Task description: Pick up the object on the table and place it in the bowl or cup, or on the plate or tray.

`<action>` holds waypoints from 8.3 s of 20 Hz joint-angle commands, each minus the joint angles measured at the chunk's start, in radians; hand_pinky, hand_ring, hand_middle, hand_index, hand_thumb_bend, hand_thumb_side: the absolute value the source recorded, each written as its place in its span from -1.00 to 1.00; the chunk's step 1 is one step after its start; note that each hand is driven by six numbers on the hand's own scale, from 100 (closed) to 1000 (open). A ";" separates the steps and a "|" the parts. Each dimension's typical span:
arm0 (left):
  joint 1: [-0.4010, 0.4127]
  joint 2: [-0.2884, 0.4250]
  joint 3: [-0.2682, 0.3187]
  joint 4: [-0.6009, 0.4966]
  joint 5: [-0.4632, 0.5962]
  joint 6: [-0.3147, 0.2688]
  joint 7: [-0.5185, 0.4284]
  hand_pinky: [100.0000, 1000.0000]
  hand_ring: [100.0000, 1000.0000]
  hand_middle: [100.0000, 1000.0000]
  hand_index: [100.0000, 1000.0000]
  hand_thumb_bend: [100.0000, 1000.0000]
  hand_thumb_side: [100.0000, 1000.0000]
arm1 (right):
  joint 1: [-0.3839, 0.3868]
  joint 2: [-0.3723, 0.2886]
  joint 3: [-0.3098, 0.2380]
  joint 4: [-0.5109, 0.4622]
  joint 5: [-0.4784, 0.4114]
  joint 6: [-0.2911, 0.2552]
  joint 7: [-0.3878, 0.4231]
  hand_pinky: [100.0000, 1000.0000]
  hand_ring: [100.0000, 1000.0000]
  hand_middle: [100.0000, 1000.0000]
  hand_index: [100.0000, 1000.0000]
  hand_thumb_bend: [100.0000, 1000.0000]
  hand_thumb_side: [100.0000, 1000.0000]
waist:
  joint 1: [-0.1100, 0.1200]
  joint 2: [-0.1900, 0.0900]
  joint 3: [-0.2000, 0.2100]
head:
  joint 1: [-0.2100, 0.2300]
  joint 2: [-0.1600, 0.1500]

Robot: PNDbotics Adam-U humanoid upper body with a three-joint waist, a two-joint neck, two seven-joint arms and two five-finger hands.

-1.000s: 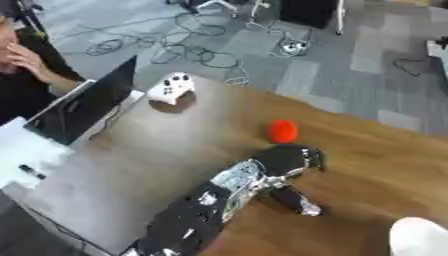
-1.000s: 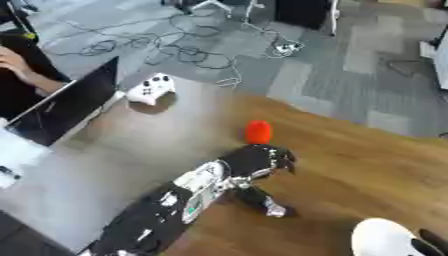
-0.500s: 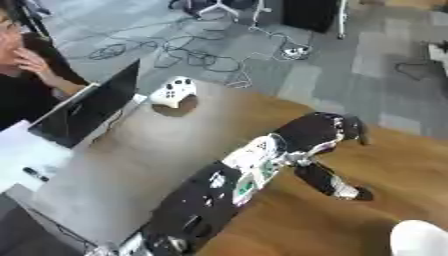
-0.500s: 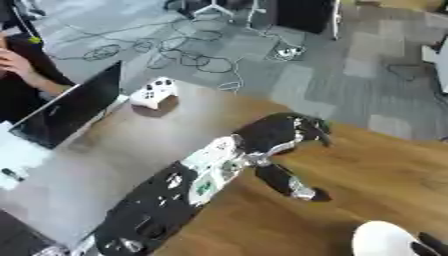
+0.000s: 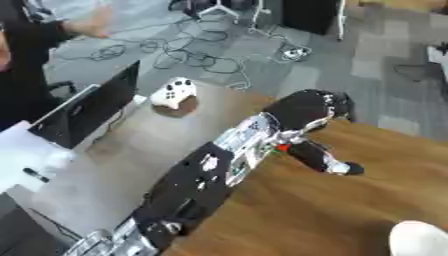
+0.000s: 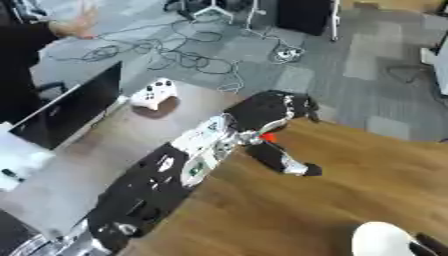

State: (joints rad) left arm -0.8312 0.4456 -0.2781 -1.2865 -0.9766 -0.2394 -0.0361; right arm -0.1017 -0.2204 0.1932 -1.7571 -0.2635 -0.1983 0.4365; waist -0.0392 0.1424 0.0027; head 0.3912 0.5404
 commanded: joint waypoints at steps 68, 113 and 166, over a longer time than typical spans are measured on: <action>-0.115 0.091 0.159 0.428 0.121 -0.001 0.166 0.27 0.44 0.44 0.47 0.10 0.43 | -0.057 0.015 0.019 -0.047 0.010 -0.005 0.042 0.85 0.91 0.89 0.86 -1.00 0.70 | -0.016 0.119 -0.122 | -0.015 0.013; -0.170 0.005 -0.091 -0.044 0.071 -0.029 -0.068 -1.00 -1.00 -1.00 -0.95 -0.46 -1.00 | 0.007 -0.021 -0.008 -0.012 0.014 -0.039 0.031 0.85 0.91 0.88 0.84 -1.00 0.64 | -0.032 0.044 -0.101 | 0.059 -0.092; -0.095 -0.249 -0.279 0.018 0.296 -0.150 -0.233 -1.00 -0.79 -0.90 -0.68 -0.43 -0.99 | 0.102 -0.108 -0.155 0.143 0.135 -0.127 -0.139 0.84 0.92 0.89 0.84 -1.00 0.51 | 0.081 -0.101 -0.085 | -0.157 0.156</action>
State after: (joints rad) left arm -0.9133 0.1997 -0.5585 -1.2491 -0.6939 -0.3892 -0.2667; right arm 0.0040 -0.3093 0.0473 -1.6075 -0.1356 -0.3192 0.2991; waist 0.0477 0.0510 -0.0816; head 0.2453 0.6950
